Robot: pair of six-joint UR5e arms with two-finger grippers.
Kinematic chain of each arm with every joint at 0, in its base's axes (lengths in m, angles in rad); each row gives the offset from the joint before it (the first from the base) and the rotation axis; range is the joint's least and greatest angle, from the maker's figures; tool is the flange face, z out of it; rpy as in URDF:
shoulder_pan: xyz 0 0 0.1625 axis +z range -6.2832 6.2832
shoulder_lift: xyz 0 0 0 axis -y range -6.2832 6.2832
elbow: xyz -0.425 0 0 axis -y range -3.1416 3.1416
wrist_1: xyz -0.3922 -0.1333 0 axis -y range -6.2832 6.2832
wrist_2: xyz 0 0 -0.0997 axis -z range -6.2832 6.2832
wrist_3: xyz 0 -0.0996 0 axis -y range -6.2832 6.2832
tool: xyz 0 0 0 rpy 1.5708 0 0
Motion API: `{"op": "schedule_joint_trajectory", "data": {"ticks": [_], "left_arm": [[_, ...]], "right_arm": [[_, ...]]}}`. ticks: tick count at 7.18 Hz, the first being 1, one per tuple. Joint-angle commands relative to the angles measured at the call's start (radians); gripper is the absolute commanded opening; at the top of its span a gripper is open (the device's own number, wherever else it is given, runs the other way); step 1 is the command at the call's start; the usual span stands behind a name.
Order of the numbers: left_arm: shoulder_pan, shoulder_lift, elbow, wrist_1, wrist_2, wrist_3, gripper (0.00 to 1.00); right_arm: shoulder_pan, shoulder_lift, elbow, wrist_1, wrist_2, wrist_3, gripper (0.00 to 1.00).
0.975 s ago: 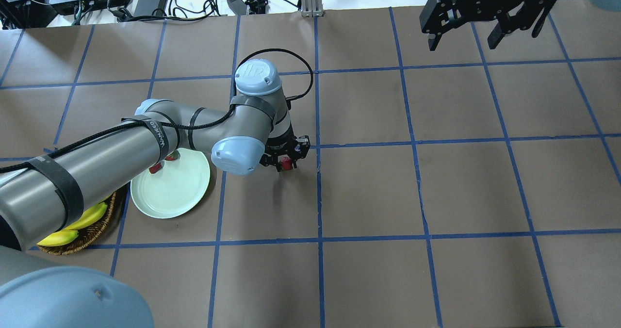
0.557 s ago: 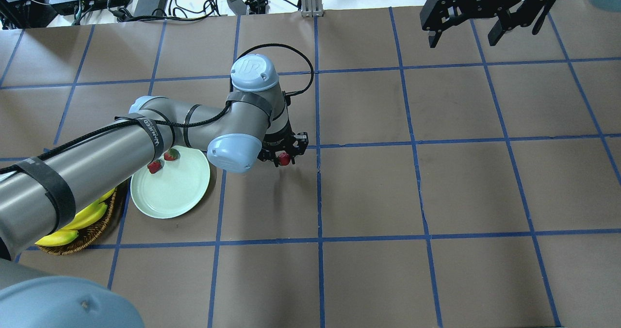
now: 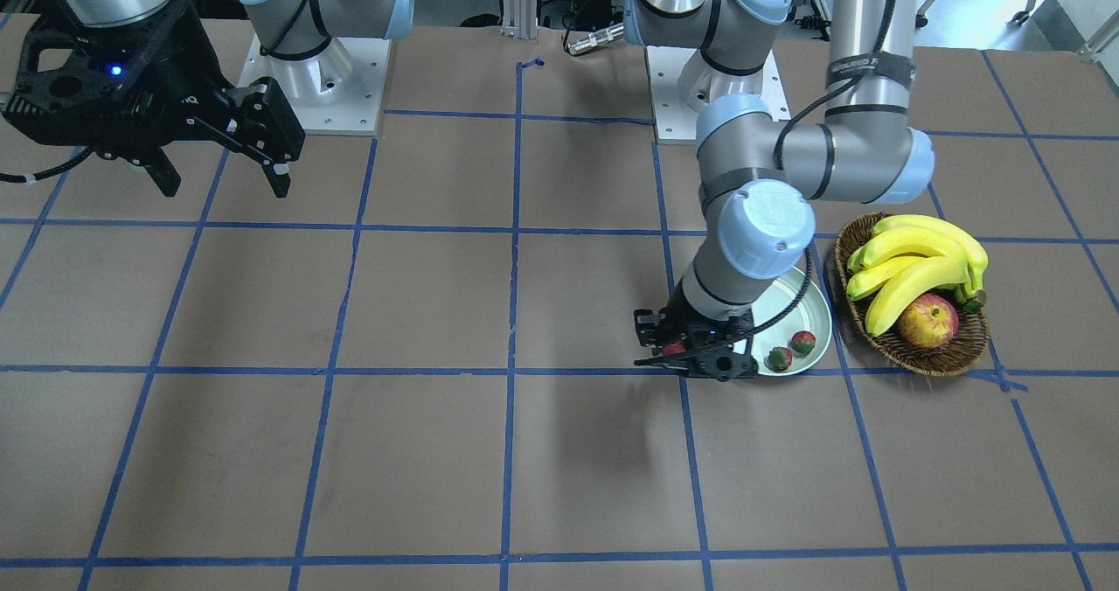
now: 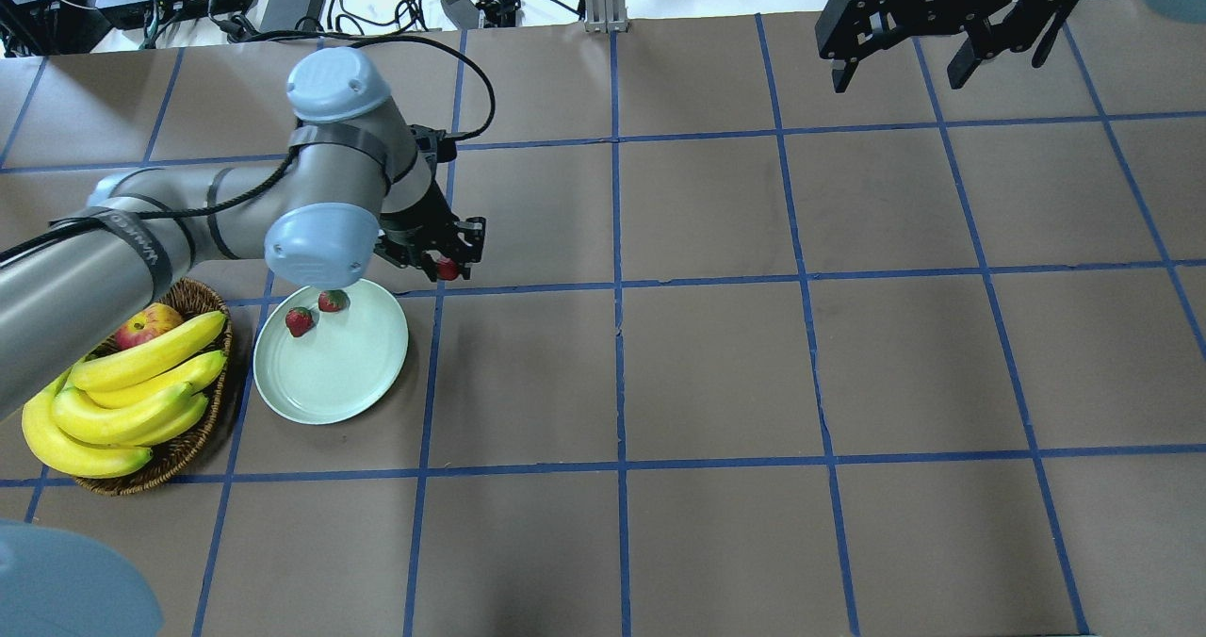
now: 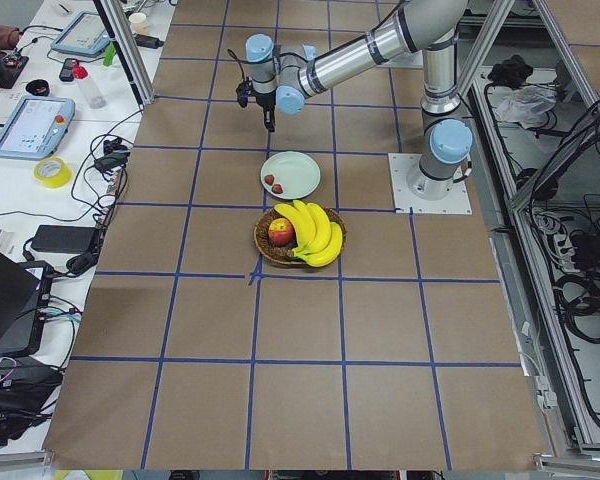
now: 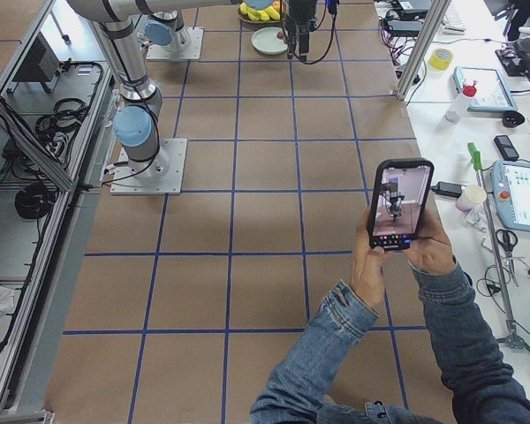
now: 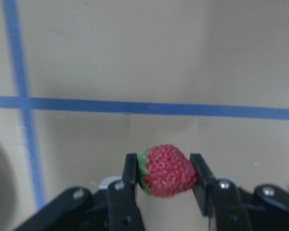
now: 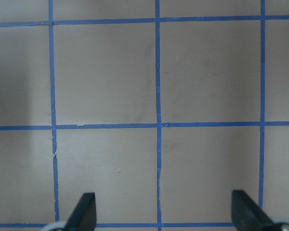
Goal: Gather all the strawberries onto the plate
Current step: 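Carry the strawberry into the plate and open the left gripper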
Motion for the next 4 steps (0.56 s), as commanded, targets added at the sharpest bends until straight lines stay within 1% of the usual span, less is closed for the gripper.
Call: {"op": "schedule_joint_trajectory", "data": {"ticks": [1,2,3,4], "left_arm": [[0.173,0.032,-0.003,-0.05,0.002,0.152,0.13],[0.224,0.042,-0.006,-0.072,0.01,0.192,0.13],[0.244,0.033,-0.023,-0.074,0.054,0.256,0.12],[0.247,0.039,-0.091,-0.045,0.05,0.264,0.12]], "right_arm": [[0.001,0.0,0.0,0.0,0.0,0.0,1.0],[0.001,0.0,0.0,0.0,0.0,0.0,1.0],[0.001,-0.002,0.0,0.0,0.0,0.0,1.0],[0.001,-0.002,0.0,0.0,0.0,0.0,1.0]]}}
